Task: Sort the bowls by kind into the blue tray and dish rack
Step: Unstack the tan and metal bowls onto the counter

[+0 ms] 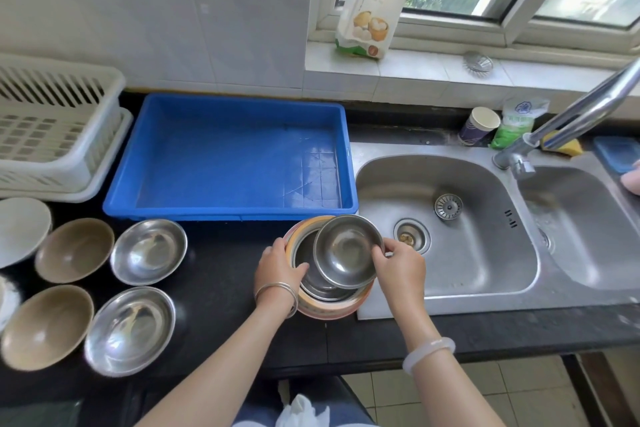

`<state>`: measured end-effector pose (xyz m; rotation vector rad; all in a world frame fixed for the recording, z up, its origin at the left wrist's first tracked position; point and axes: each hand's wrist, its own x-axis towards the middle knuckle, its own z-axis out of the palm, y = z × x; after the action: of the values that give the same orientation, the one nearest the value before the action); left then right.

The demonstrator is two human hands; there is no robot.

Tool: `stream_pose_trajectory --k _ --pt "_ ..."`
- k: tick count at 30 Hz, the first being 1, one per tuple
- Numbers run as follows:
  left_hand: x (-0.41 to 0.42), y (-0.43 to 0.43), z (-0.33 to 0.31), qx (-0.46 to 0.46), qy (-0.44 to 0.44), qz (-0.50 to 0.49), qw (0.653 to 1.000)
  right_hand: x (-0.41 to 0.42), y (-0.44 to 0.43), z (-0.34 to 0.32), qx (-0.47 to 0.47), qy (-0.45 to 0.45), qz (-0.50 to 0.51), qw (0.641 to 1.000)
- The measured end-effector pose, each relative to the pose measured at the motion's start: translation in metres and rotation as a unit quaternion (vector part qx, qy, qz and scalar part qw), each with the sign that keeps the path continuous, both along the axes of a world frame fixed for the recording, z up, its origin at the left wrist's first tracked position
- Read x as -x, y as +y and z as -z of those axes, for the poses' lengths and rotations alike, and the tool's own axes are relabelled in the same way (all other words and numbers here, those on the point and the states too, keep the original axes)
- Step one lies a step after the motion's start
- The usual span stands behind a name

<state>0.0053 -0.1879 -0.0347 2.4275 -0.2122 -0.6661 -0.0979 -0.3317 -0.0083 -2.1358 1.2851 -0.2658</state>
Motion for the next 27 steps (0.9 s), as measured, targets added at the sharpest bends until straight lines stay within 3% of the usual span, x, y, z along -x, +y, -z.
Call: stream_pose_trajectory --k 6,27 --pt "0.004 -0.007 -0.002 -0.024 -0.022 -0.011 0.999 0.007 -0.006 -0.006 -0.043 -0.057 0.038 0.997" --pt "-0.005 -0.005 -0.032 0.074 -0.102 -0.051 0.991 0.014 -0.023 -0.027 -0.143 -0.144 0.062 0.977"
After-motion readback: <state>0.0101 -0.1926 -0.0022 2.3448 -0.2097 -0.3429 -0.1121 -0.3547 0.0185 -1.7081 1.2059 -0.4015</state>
